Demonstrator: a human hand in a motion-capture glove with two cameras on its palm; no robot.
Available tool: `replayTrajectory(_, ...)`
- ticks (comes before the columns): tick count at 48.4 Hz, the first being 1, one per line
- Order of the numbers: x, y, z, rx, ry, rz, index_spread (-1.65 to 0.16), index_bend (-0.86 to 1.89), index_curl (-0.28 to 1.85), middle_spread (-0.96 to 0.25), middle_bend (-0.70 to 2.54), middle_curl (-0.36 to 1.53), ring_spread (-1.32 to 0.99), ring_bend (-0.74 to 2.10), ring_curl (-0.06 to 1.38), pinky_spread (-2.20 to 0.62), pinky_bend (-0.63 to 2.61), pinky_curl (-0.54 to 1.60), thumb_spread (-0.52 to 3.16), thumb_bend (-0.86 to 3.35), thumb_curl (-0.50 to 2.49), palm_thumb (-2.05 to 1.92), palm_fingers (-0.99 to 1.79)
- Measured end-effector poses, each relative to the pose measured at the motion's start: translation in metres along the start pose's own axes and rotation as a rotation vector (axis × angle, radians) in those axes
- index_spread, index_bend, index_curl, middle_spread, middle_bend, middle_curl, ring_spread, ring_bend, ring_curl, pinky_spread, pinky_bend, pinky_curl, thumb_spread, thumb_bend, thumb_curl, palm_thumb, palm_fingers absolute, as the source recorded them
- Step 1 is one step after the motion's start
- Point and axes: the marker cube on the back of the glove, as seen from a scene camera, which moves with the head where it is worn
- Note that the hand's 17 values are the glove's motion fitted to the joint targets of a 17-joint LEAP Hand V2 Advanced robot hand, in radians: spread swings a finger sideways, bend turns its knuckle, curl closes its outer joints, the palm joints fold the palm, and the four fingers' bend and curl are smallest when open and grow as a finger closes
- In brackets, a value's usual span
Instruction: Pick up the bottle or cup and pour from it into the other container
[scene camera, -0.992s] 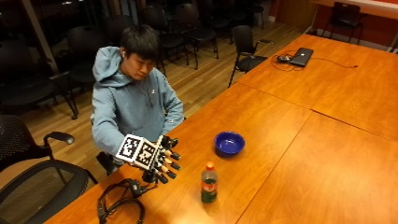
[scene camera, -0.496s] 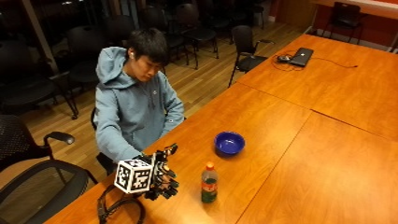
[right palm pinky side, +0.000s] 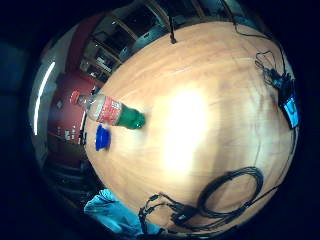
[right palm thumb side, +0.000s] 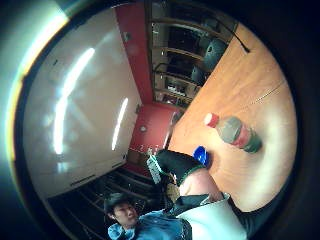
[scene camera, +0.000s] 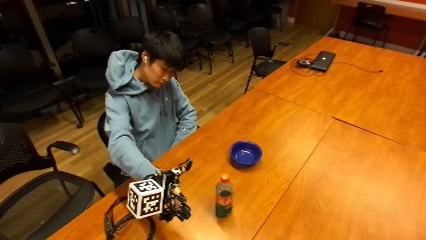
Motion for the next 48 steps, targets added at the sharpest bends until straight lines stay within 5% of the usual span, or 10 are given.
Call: replayTrajectory(48,0.044,-0.008,0.101,-0.120,-0.145,0.056,-0.36,0.11,0.13,0.06,0.20,0.34,0.15,0.49,0.28,0.26,0.72,0.27,0.89,-0.03,0.33,0.39,-0.05)
